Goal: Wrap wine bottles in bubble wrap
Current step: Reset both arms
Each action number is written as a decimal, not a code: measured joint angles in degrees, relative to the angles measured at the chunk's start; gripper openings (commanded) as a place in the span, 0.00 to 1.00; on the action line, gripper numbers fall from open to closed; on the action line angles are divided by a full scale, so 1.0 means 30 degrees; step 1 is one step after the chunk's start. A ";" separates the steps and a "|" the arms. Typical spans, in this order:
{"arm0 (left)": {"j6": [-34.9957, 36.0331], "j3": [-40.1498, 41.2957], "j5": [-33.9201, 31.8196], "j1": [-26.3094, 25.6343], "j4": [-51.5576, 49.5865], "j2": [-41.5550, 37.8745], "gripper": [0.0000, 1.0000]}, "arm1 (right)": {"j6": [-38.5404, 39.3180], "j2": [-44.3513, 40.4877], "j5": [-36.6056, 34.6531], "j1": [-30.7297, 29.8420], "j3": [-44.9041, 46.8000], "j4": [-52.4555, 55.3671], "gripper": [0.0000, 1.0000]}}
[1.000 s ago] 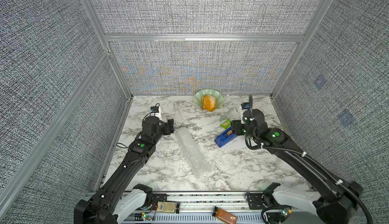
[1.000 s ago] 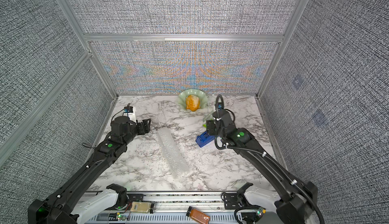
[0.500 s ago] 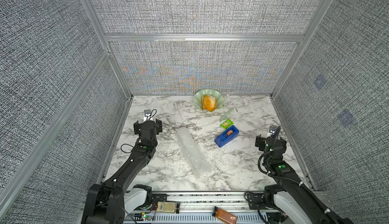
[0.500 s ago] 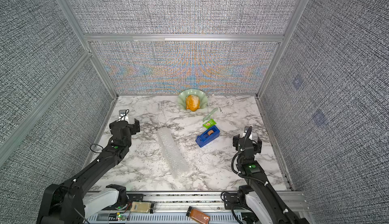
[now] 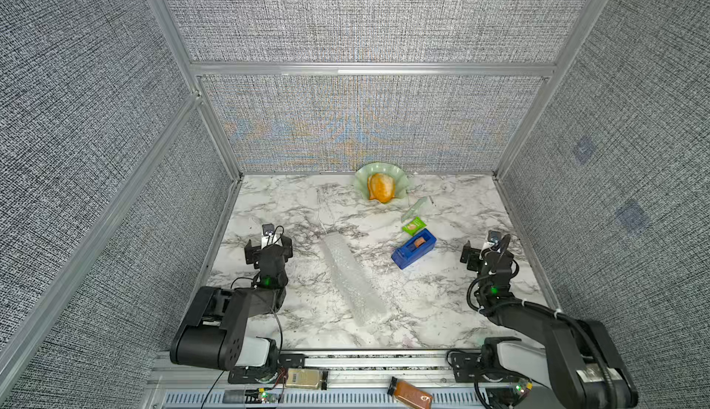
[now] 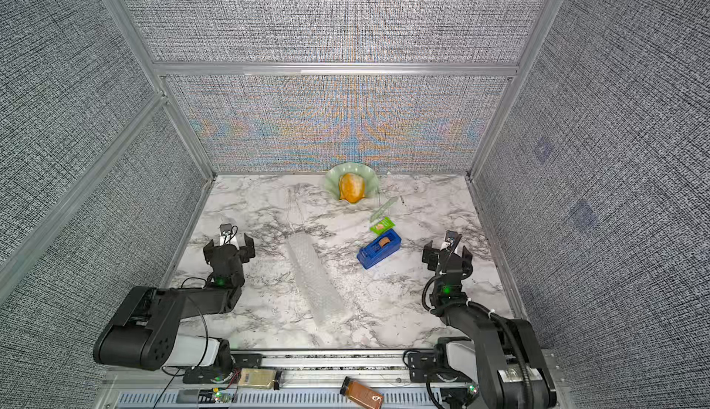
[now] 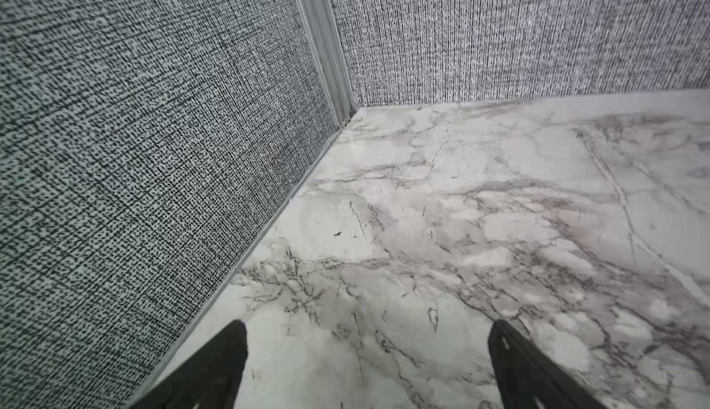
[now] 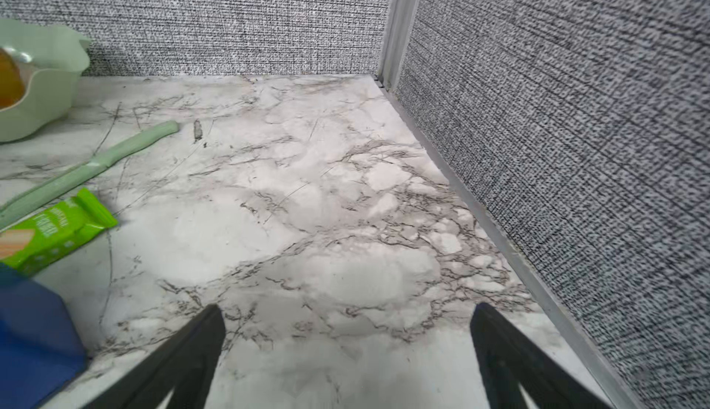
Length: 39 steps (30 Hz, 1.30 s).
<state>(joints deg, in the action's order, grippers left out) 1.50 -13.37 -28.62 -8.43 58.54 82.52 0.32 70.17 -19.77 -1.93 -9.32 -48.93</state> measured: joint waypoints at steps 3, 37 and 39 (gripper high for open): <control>-0.0095 0.0372 0.0503 0.0459 0.1246 0.0554 1.00 | -0.0393 0.1559 0.0678 0.0488 0.0240 -0.2098 0.99; -0.0138 0.1370 0.4240 0.1122 0.6448 0.2127 0.99 | -0.1632 0.6076 0.1005 0.0765 -0.2419 -0.4065 0.99; -0.0138 0.1392 0.4240 0.1129 0.6455 0.2127 0.99 | -0.1632 0.6076 0.1005 0.0765 -0.2419 -0.4065 0.99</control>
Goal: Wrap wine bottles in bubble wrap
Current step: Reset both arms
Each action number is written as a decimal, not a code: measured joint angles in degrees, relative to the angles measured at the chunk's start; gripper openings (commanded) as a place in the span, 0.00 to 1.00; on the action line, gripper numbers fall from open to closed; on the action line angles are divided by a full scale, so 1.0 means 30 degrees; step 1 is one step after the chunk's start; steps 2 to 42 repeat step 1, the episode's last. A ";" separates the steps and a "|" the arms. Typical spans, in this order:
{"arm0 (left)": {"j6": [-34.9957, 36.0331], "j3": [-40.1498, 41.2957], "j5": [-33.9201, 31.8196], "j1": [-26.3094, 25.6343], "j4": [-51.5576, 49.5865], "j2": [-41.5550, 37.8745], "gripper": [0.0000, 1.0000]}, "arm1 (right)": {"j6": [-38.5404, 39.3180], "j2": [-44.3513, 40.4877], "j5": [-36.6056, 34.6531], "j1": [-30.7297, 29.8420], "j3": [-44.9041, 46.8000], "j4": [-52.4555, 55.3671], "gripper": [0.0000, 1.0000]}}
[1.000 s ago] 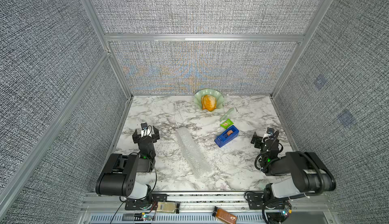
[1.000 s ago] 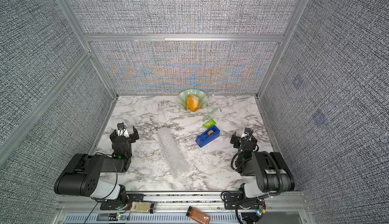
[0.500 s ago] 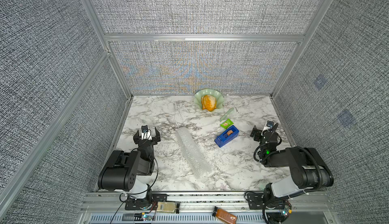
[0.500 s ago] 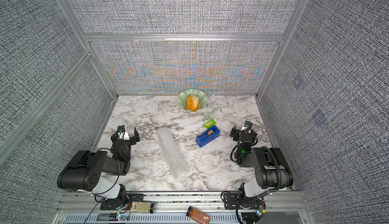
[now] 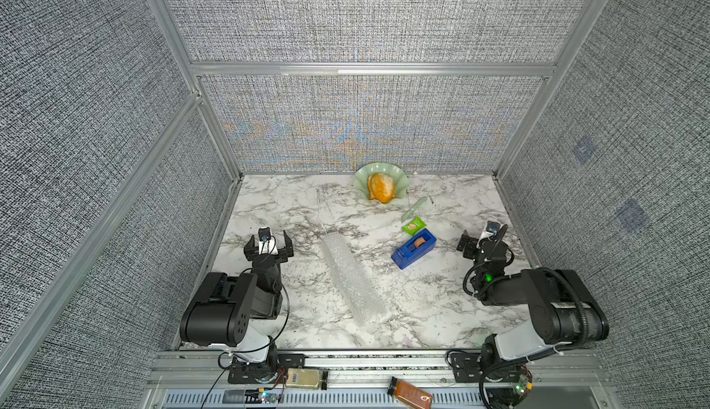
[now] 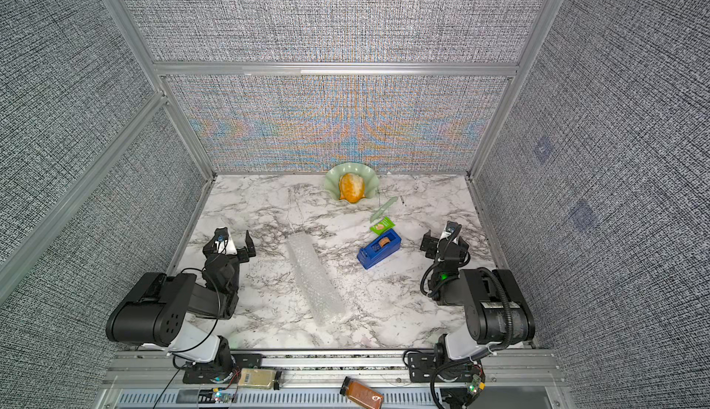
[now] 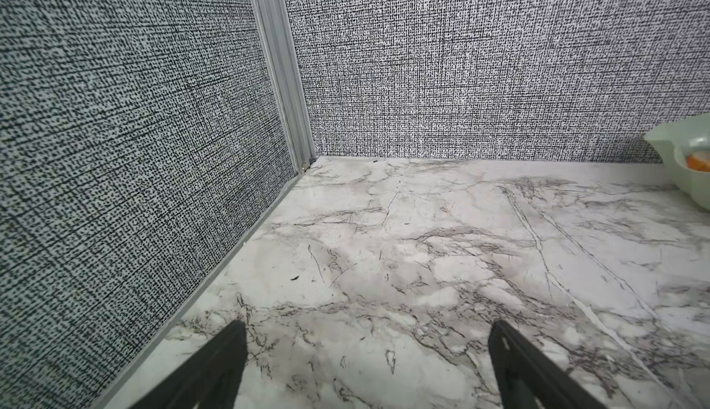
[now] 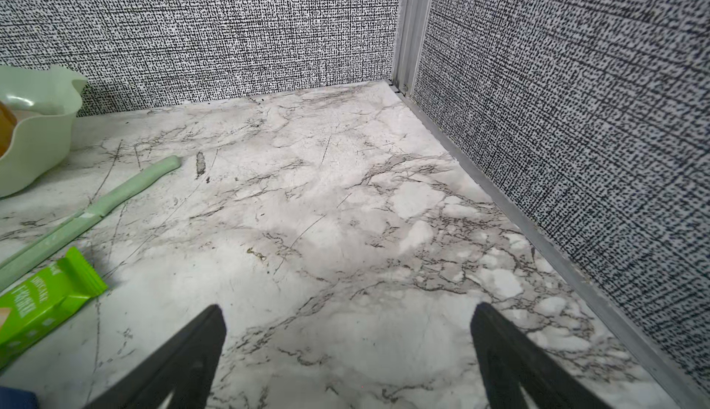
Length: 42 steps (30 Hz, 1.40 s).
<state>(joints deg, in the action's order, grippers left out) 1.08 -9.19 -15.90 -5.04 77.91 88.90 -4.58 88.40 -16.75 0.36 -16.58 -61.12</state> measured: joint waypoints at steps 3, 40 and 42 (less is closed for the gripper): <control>0.0000 0.0080 0.0000 0.0015 -0.0007 -0.0066 0.99 | 0.0000 0.0000 0.0000 0.0000 0.0000 0.0007 0.99; 0.0000 0.0080 0.0000 0.0015 -0.0007 -0.0066 0.99 | 0.0000 0.0000 0.0000 0.0000 0.0000 0.0007 0.99; 0.0000 0.0080 0.0000 0.0015 -0.0007 -0.0066 0.99 | 0.0000 0.0000 0.0000 0.0000 0.0000 0.0007 0.99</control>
